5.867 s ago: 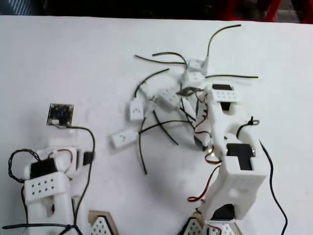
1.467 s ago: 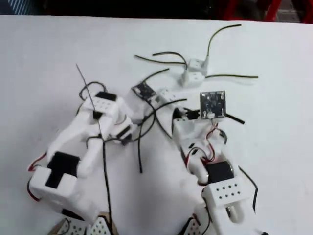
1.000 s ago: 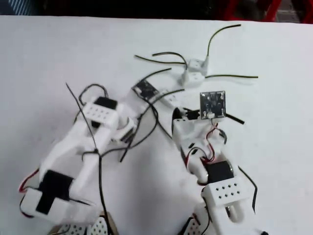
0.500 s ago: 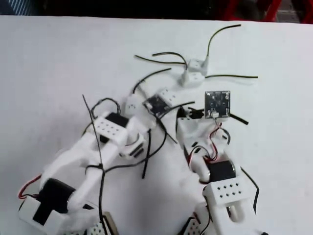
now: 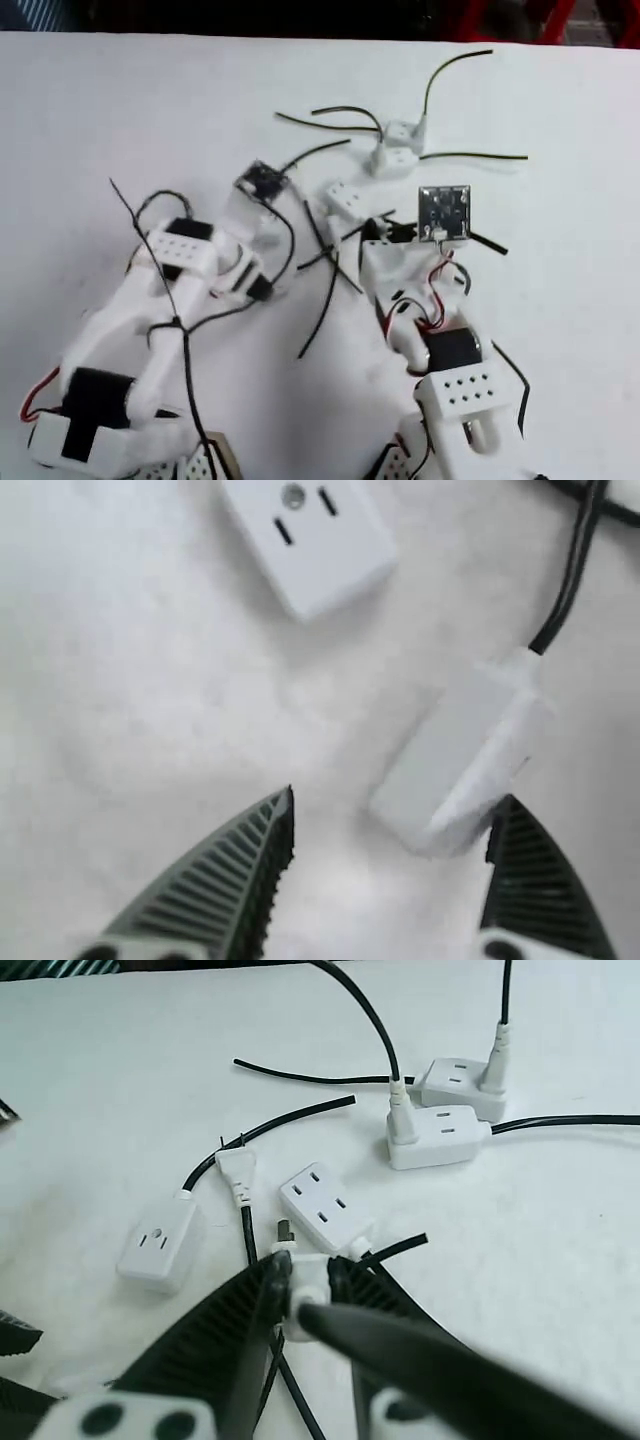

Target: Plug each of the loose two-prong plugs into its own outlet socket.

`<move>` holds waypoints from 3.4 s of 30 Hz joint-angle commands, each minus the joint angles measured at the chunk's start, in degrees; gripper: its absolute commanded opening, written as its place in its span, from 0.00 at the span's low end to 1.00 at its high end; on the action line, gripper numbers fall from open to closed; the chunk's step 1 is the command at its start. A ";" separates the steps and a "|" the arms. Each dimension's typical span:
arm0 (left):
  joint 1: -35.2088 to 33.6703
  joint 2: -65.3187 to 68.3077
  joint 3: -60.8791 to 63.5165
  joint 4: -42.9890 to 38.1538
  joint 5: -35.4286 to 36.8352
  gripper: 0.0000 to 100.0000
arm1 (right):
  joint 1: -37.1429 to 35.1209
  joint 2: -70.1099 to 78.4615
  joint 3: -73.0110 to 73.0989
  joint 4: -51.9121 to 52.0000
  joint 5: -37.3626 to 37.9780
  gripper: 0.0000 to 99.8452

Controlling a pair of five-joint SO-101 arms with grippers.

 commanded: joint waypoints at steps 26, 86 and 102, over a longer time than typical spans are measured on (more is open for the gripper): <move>-19.47 -37.41 1.14 17.85 -0.09 0.31 | -18.59 11.91 -12.31 11.56 -0.18 0.02; -32.84 -48.22 32.26 -0.18 0.09 0.31 | -25.01 58.77 -32.53 -3.47 3.16 0.02; -32.84 -48.22 32.26 -0.26 0.09 0.31 | -23.96 58.51 -32.44 2.95 3.34 0.02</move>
